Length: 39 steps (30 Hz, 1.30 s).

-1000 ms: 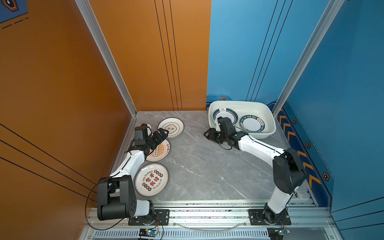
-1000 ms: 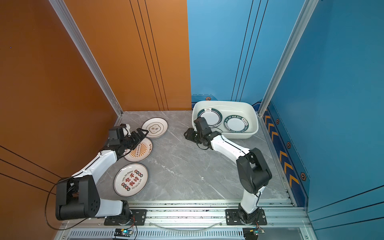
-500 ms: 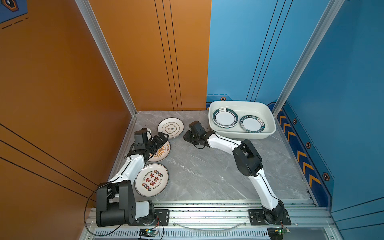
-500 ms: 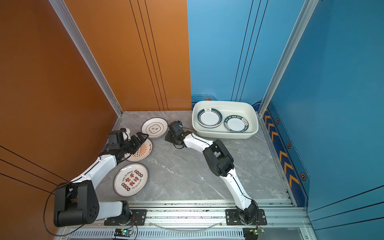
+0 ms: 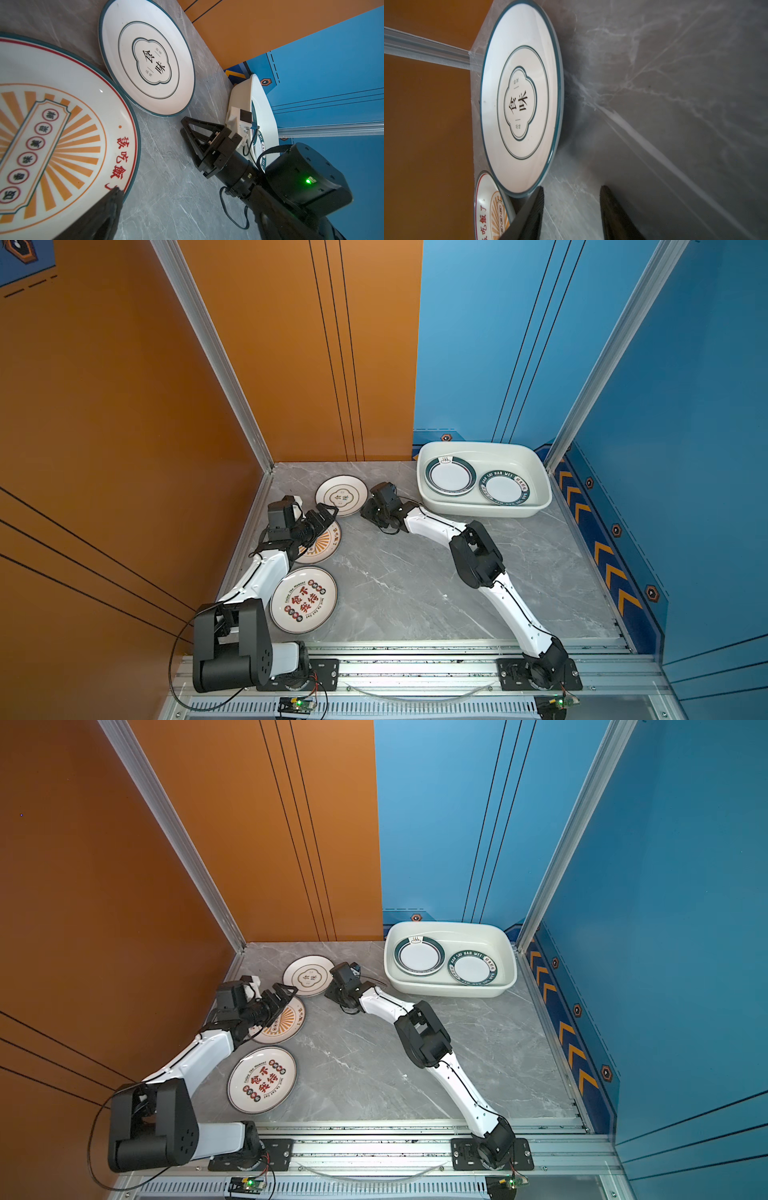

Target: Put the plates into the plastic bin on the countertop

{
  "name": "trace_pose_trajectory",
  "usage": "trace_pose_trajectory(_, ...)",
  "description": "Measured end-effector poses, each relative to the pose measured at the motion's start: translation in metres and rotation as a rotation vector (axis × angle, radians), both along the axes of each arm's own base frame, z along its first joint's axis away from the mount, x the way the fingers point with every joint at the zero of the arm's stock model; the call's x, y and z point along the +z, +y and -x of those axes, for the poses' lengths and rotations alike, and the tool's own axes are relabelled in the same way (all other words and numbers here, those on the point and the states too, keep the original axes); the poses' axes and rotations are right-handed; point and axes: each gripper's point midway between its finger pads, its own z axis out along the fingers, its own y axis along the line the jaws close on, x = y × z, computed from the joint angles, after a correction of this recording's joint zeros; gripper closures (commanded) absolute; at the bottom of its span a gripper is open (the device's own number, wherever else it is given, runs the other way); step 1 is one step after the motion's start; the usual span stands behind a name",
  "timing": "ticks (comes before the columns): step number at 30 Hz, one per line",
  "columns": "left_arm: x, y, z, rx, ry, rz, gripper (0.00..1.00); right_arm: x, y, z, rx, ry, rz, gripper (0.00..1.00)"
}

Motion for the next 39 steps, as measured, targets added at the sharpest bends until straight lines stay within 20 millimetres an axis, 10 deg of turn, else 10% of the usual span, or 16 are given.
trace_pose_trajectory(11, -0.006, -0.001, -0.003, -0.005, 0.008, 0.020, 0.02, 0.000, 0.013, -0.029, -0.049, -0.022, -0.088, 0.58)
trace_pose_trajectory(25, -0.009, -0.001, -0.004, -0.008, 0.011, 0.022, 0.02, -0.005, 0.014, -0.042, -0.095, -0.001, -0.172, 1.00)
trace_pose_trajectory(39, -0.014, -0.002, -0.004, -0.009, 0.028, 0.025, 0.02, 0.004, -0.046, -0.060, -0.126, 0.001, -0.117, 1.00)
